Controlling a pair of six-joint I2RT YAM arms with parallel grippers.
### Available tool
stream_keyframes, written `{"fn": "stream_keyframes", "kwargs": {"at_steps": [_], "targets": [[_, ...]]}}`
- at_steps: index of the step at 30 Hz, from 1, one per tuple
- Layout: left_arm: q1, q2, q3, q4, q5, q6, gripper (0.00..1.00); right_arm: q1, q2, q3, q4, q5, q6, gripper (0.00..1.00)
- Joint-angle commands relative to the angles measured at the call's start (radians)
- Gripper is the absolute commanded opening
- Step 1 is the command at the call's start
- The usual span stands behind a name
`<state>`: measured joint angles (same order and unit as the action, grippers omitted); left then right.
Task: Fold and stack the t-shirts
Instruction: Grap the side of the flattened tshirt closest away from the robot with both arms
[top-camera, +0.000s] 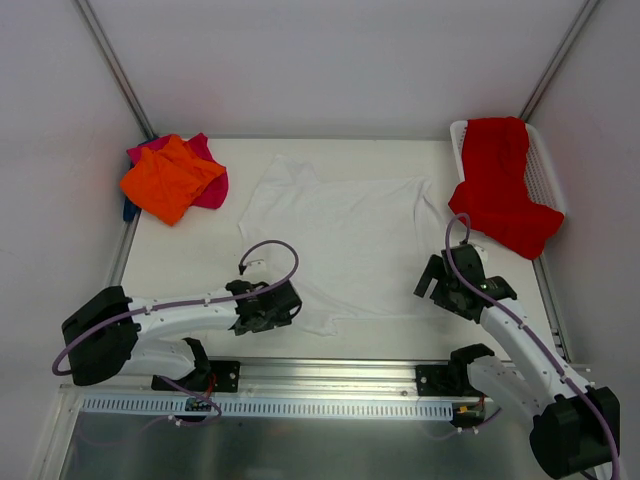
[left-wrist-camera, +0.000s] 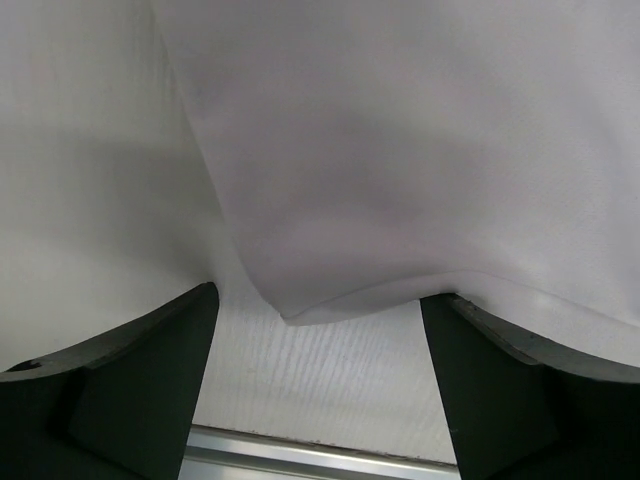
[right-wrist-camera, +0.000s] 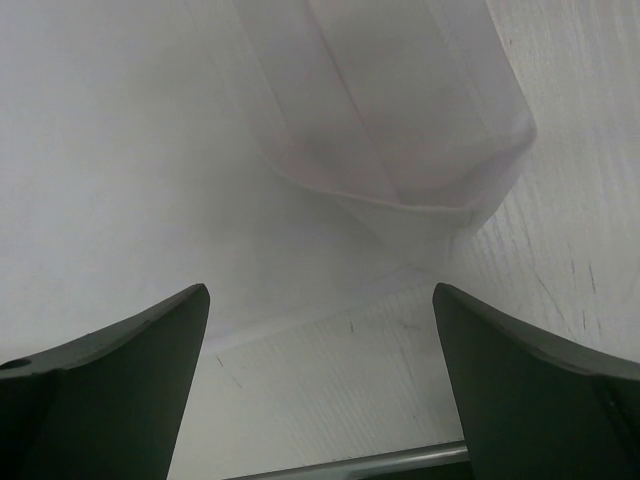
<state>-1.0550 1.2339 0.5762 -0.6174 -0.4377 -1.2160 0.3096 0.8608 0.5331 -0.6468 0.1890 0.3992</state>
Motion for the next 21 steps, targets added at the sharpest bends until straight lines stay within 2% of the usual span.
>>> {"fn": "stream_keyframes", "kwargs": {"at_steps": [1, 5, 7, 9, 10, 11, 12, 13, 14, 16, 18, 19, 20, 21], "targets": [[-0.008, 0.062, 0.011, 0.079, -0.042, -0.001, 0.81, 0.005, -0.009, 0.041, 0.019, 0.058, -0.028, 0.99], [-0.008, 0.079, 0.019, 0.097, -0.045, 0.015, 0.7, 0.003, -0.029, 0.042, 0.027, 0.105, -0.046, 0.99], [-0.007, 0.081, 0.02, 0.105, -0.05, 0.024, 0.57, 0.002, -0.026, 0.044, 0.029, 0.119, -0.053, 0.92], [-0.007, 0.082, 0.019, 0.108, -0.055, 0.027, 0.48, -0.001, -0.013, 0.047, 0.033, 0.125, -0.059, 0.77], [-0.005, 0.081, 0.019, 0.111, -0.056, 0.029, 0.38, -0.006, -0.003, 0.047, 0.035, 0.132, -0.057, 0.7], [-0.005, 0.082, 0.019, 0.111, -0.056, 0.029, 0.35, -0.007, 0.004, 0.048, 0.036, 0.133, -0.06, 0.54], [-0.005, 0.085, 0.017, 0.111, -0.058, 0.03, 0.3, -0.009, 0.021, 0.048, 0.036, 0.135, -0.06, 0.46], [-0.002, 0.085, 0.017, 0.111, -0.059, 0.029, 0.19, -0.015, 0.029, 0.048, 0.036, 0.135, -0.06, 0.41], [-0.002, 0.085, 0.016, 0.111, -0.061, 0.029, 0.13, -0.015, 0.035, 0.05, 0.035, 0.133, -0.062, 0.35], [0.0, 0.085, 0.014, 0.113, -0.062, 0.029, 0.0, -0.02, 0.05, 0.048, 0.035, 0.138, -0.062, 0.35], [0.003, 0.078, 0.01, 0.11, -0.064, 0.029, 0.0, -0.026, 0.055, 0.047, 0.033, 0.142, -0.063, 0.47], [0.003, 0.073, 0.007, 0.11, -0.067, 0.029, 0.0, -0.035, 0.057, 0.045, 0.033, 0.145, -0.063, 0.56], [0.006, 0.067, 0.004, 0.11, -0.07, 0.029, 0.0, -0.041, 0.058, 0.045, 0.033, 0.147, -0.062, 0.81], [0.009, 0.053, -0.004, 0.11, -0.075, 0.033, 0.0, -0.049, 0.06, 0.044, 0.032, 0.153, -0.057, 0.93]]}}
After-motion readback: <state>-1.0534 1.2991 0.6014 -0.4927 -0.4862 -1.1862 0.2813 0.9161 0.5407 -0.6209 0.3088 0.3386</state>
